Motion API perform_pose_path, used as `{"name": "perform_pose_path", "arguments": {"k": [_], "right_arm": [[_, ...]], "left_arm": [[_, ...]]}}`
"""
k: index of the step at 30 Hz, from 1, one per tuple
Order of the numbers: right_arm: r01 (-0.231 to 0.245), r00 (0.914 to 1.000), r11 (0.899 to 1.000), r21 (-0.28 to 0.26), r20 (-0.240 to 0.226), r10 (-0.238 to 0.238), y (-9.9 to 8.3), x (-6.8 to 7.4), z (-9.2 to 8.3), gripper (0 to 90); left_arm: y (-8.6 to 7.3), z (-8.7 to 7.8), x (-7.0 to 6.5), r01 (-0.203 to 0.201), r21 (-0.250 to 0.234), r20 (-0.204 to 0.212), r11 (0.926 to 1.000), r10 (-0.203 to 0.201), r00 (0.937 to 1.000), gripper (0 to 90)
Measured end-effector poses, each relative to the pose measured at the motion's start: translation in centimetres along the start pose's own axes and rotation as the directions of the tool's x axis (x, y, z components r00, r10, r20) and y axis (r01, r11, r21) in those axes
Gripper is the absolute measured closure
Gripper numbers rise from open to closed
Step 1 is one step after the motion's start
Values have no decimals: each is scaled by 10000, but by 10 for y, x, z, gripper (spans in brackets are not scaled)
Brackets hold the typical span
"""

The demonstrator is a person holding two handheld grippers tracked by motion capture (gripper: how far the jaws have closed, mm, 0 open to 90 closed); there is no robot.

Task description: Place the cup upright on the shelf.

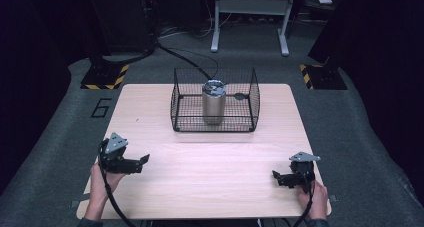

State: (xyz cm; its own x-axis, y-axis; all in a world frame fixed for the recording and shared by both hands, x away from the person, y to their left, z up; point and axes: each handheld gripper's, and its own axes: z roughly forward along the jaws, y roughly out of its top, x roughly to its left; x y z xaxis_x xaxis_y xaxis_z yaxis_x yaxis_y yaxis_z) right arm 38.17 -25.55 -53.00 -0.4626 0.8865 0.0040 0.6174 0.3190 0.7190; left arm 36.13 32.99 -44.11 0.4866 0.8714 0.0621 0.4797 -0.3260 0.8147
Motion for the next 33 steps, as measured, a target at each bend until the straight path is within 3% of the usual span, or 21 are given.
{"name": "perform_pose_path", "arguments": {"k": [2, 4, 5, 6, 9, 12, 14, 17, 18, 20, 33], "right_arm": [[33, 10000, 10000, 9, -4, -33, 0, 0, 0, 0], [41, 10000, 10000, 11, -7, -41, 0, 0, 0, 0], [41, 10000, 10000, 11, -7, -41, 0, 0, 0, 0], [31, 10000, 10000, 16, -6, -31, 0, 0, 0, 0], [31, 10000, 10000, 11, -6, -31, 0, 0, 0, 0], [43, 10000, 10000, 12, -4, -43, 0, 0, 0, 0], [5, 10000, 10000, 16, 5, -5, 0, 0, 0, 0], [15, 10000, 10000, 18, 2, -15, 0, 0, 0, 0], [21, 10000, 10000, 3, -2, -21, 0, 0, 0, 0], [49, 10000, 10000, 13, -6, -49, 0, 0, 0, 0], [-26, 10000, 10000, 9, 6, 26, 0, 0, 0, 0]], "left_arm": [[-8, 0, 2, 205, 18, -11, 9998, -205, 9998, 0], [-31, 2, 7, 594, 333, -104, 9977, -591, 9982, 0], [-31, 2, 7, 594, 333, -104, 9977, -591, 9982, 0], [-45, 5, 9, 705, 638, -306, 9955, -687, 9972, 0], [-56, 7, 10, 731, 854, -497, 9937, -690, 9964, 0], [-78, 14, 15, 960, 1198, -859, 9882, -860, 9926, 0], [-84, 17, 17, 1025, 1381, -749, 9851, -928, 9929, 0], [-89, 20, 19, 1162, 1304, -889, 9846, -1051, 9905, 0], [-92, 22, 22, 1338, 1407, -693, 9810, -1250, 9897, 0], [-94, 25, 22, 1413, 1390, -726, 9802, -1322, 9886, 0], [-93, 29, 24, 1255, 1485, -673, 9809, -1166, 9909, 0]]}}
